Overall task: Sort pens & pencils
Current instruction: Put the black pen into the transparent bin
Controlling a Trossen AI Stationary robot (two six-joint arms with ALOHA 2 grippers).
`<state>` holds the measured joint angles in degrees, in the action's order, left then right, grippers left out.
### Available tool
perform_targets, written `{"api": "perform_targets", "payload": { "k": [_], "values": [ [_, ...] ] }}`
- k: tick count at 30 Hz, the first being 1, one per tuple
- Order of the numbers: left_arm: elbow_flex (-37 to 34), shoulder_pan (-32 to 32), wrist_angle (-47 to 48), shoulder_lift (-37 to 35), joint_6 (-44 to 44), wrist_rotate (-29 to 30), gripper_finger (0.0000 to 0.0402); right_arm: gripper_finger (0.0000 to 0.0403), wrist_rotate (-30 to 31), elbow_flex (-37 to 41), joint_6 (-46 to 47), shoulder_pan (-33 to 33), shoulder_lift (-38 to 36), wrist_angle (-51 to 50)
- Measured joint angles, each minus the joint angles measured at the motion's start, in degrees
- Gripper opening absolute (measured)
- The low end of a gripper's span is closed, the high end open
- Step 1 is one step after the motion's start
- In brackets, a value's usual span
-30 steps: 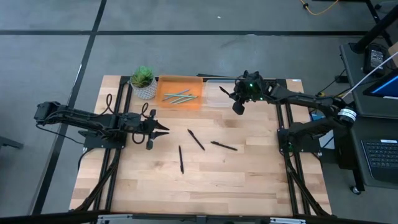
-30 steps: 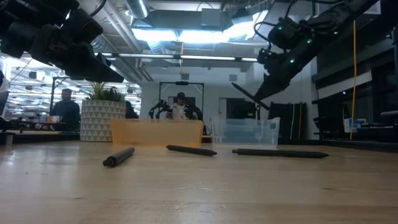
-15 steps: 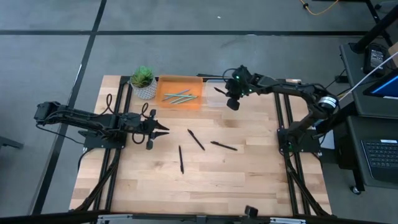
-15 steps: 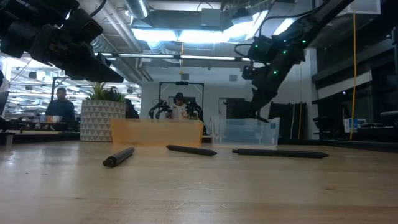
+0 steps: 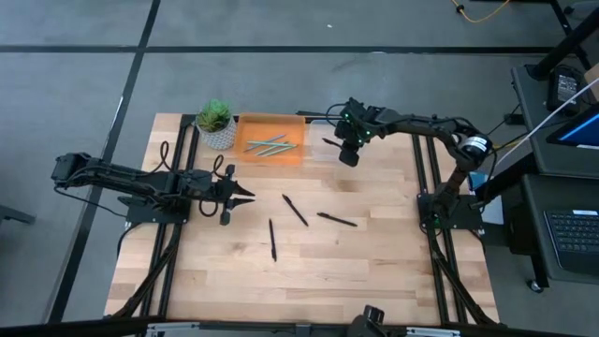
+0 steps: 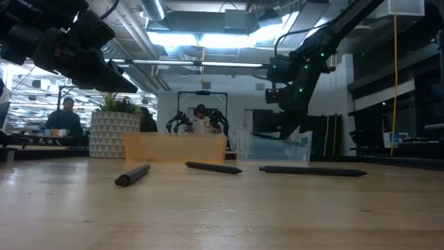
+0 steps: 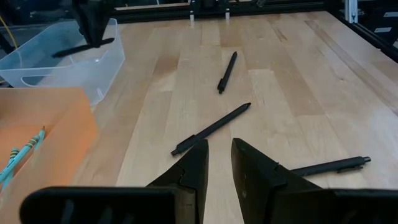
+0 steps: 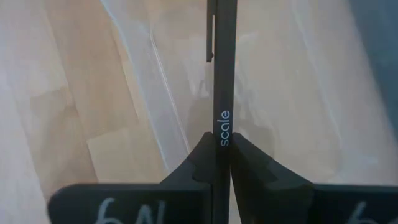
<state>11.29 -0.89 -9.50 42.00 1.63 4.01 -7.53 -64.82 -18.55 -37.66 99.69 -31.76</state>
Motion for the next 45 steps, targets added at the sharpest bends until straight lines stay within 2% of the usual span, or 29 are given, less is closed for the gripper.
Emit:
{"api": "perform_targets", "payload": {
  "k": [16, 23, 34, 42, 45],
  "values": [
    [0.0, 0.0, 0.0, -0.02, -0.06, -0.02, 0.0064, 0.0032, -0.09, 0.0, 0.39, -0.81, 0.89, -0.38],
    [0.0, 0.0, 0.0, -0.02, -0.13, -0.02, 0.0064, 0.008, -0.48, 0.0, 2.37, -0.86, 0.89, -0.51],
    [0.0, 0.0, 0.0, -0.01, -0.22, -0.02, 0.0064, 0.009, -1.57, -0.04, 3.08, -0.86, 0.84, 0.71],
    [0.0, -0.02, 0.0, -0.02, -0.19, -0.02, 0.0064, 0.0091, -1.74, -6.83, 6.36, -0.86, 0.8, -2.81],
    [0.0, -0.01, 0.11, -0.02, -0.19, -0.02, 0.0064, 0.0091, -3.84, -9.59, 6.96, -0.84, 0.71, -4.32]
  ]
}}
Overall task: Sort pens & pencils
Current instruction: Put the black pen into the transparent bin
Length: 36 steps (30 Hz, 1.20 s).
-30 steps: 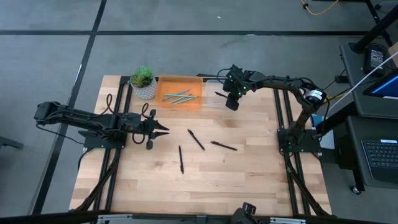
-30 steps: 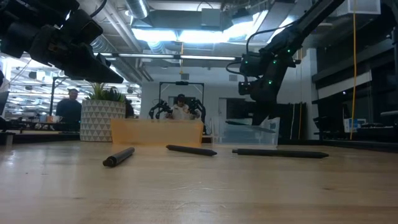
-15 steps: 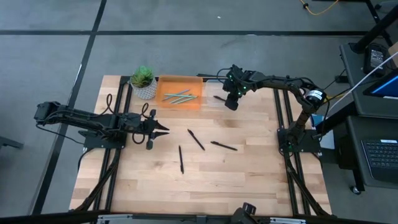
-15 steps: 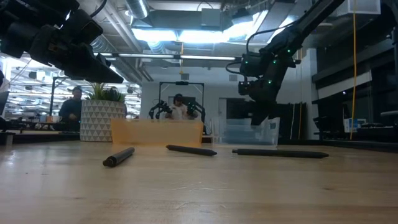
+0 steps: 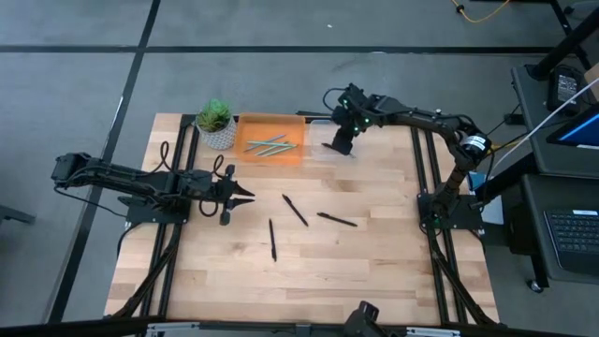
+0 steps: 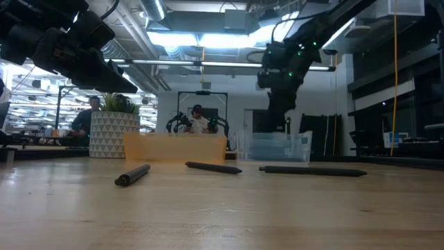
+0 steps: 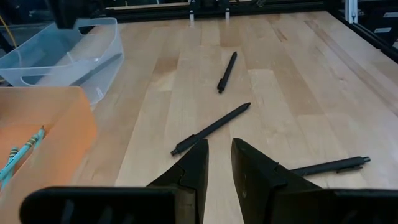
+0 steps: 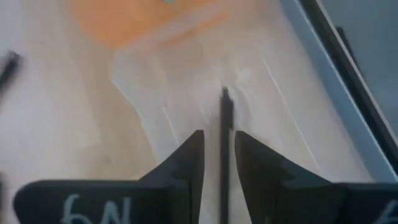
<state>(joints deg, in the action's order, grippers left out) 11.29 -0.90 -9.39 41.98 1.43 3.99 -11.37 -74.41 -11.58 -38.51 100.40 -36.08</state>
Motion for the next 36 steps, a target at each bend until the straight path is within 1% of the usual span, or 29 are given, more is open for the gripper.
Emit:
{"api": "perform_targets", "payload": {
  "k": [3, 7, 13, 19, 23, 27, 29, 33, 36],
  "values": [
    [0.0, -0.01, 1.16, 0.01, -0.93, 0.0, 0.0064, 0.0092, -3.7, -1.58, 1.4, 0.41, 0.0, -0.21],
    [0.0, -0.03, 2.06, 0.02, -1.36, -0.02, 0.0064, 0.0092, -8.51, -2.5, 0.56, 1.46, -0.03, -1.68],
    [0.0, -0.03, 2.34, 0.02, -1.42, -0.02, 0.0064, 0.0092, -9.35, -2.52, 0.67, 3.3, -1.77, -1.72],
    [0.0, -0.04, 2.34, 0.02, -2.26, -0.03, 0.0064, 0.0092, -9.34, -1.7, 1.11, 4.42, -7.05, -1.04],
    [0.0, -0.05, 2.34, 0.02, -2.47, -0.02, 0.0064, 0.0092, -9.32, 2.94, 2.65, 6.09, -12.52, 2.25],
    [0.0, -0.05, 2.32, 0.02, -2.47, -0.02, 0.0064, 0.0092, -9.26, 10.44, 4.51, 8.1, -19.03, 9.65],
    [0.0, -0.05, 2.32, 0.02, -2.47, -0.02, 0.0064, 0.0092, -8.19, 13.97, 5.64, 9.0, -22.26, 12.61],
    [0.0, -0.08, 1.98, 0.02, -2.54, -0.02, 0.0064, 0.0092, -3.62, 20.16, 7.63, 11.11, -28.26, 16.68],
    [0.0, -0.43, 1.87, 0.02, -2.56, -0.02, 0.0064, 0.0092, -3.26, 24.32, 8.85, 12.64, -31.76, 19.66]
  ]
}}
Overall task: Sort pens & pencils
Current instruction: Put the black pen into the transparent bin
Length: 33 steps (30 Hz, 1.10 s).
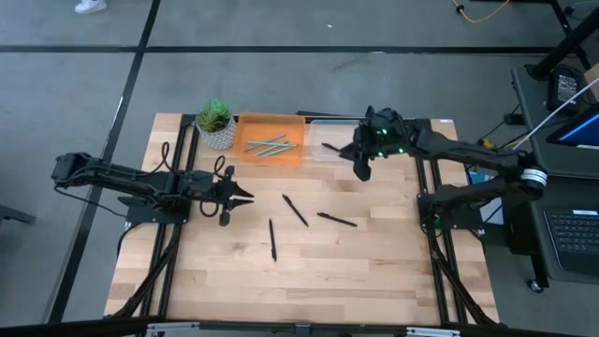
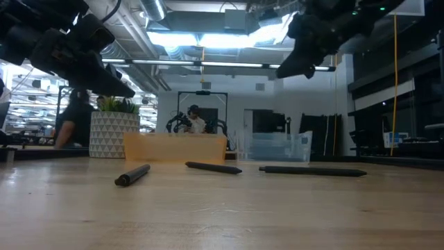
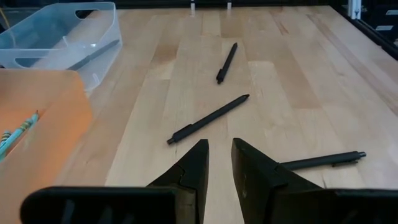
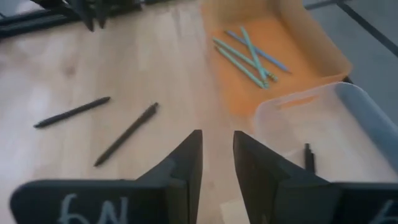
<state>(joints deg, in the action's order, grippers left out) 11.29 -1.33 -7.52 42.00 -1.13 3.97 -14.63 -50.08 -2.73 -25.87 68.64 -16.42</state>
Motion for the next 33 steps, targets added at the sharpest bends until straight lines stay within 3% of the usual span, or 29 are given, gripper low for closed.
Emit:
{"api": "perform_targets", "payload": {
  "k": [8, 22, 33],
  "values": [
    [0.0, -1.82, -1.81, 0.0, 0.17, -0.01, 0.0064, 0.0092, 0.05, 7.61, 2.6, 3.34, -5.69, 6.48],
    [0.0, -2.99, -2.16, 0.0, 0.66, 0.0, 0.0064, 0.0092, 0.34, 15.52, 8.07, 13.97, -7.23, 16.3],
    [0.0, -2.99, -2.2, 0.0, 0.31, 0.0, 0.0064, 0.0092, 14.85, 15.78, 13.66, 26.83, -7.23, 14.25]
  ]
}}
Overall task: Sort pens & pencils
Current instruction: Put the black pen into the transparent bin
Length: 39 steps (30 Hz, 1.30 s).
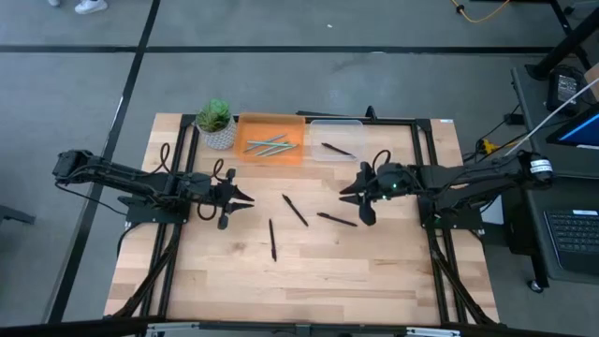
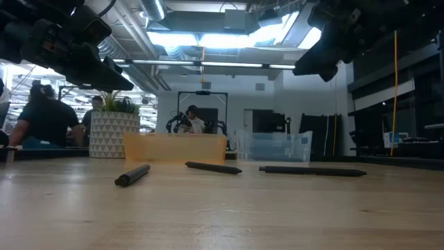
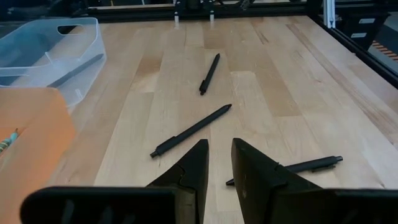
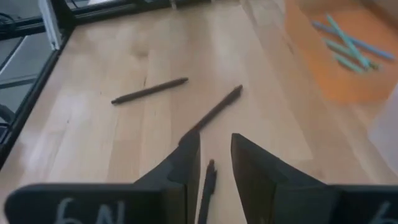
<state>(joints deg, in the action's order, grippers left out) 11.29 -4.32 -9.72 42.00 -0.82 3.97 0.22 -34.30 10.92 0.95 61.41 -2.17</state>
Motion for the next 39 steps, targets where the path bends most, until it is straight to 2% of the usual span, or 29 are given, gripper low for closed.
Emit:
{"api": "perform_targets", "payload": {
  "k": [5, 9, 14, 23, 30, 39],
  "values": [
    [0.0, 0.0, 0.0, 0.0, 0.19, -1.14, 0.0064, 0.0092, 5.91, 0.02, 5.65, 4.29, 0.01, -4.02],
    [0.0, -0.02, 0.0, 0.0, 0.5, -3.43, 0.0064, 0.0092, 8.27, 0.02, 8.5, 7.55, 0.94, -4.6],
    [0.0, -0.02, 0.0, 0.0, -0.13, -3.48, 0.0064, 0.0092, 12.12, 0.02, 12.17, 11.0, 3.45, -4.54],
    [0.0, -0.02, -0.33, 0.0, -0.31, -3.45, 0.0064, 0.0092, 12.21, 0.02, 20.87, 14.31, 10.61, -4.61],
    [0.0, 0.02, -0.33, 0.0, -0.31, -3.45, 0.0064, 0.0092, 10.28, -0.28, 24.9, 14.36, 13.91, -4.61],
    [0.0, 0.02, -0.31, 0.0, -0.28, -3.41, 0.0064, 0.0092, 8.96, -3.07, 20.35, 14.36, 17.03, -4.21]
  ]
}}
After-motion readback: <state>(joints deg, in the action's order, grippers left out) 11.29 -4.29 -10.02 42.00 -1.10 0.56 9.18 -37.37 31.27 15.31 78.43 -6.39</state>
